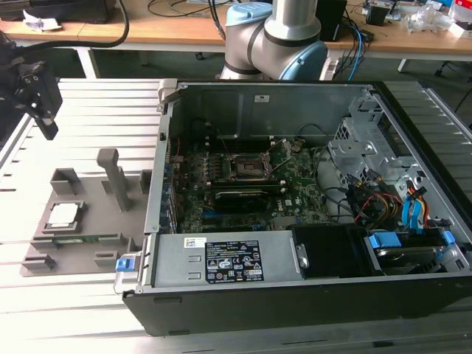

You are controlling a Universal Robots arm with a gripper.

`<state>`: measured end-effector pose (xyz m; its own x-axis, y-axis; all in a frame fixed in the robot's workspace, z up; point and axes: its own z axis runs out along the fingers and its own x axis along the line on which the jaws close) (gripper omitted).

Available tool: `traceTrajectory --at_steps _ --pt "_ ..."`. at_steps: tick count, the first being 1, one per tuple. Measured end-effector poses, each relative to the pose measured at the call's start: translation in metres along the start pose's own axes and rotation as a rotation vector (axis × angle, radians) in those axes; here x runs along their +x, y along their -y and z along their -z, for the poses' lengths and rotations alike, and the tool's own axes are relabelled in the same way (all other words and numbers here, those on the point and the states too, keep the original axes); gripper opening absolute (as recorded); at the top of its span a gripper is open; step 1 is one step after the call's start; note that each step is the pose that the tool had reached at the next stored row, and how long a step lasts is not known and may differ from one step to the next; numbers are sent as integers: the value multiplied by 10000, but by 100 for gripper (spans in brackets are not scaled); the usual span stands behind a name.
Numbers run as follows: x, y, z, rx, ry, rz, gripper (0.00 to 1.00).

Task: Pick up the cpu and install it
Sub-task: 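Pick up the cpu and move it towards the insertion slot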

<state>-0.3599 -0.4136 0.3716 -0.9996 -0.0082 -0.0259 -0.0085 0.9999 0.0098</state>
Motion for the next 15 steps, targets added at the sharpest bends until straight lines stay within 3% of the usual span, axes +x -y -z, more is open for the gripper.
traceTrajectory --at_steps 7,15 --pt "1 1 -47 0 -2 82 73" --pt "3 2 -144 1 -1 82 73"
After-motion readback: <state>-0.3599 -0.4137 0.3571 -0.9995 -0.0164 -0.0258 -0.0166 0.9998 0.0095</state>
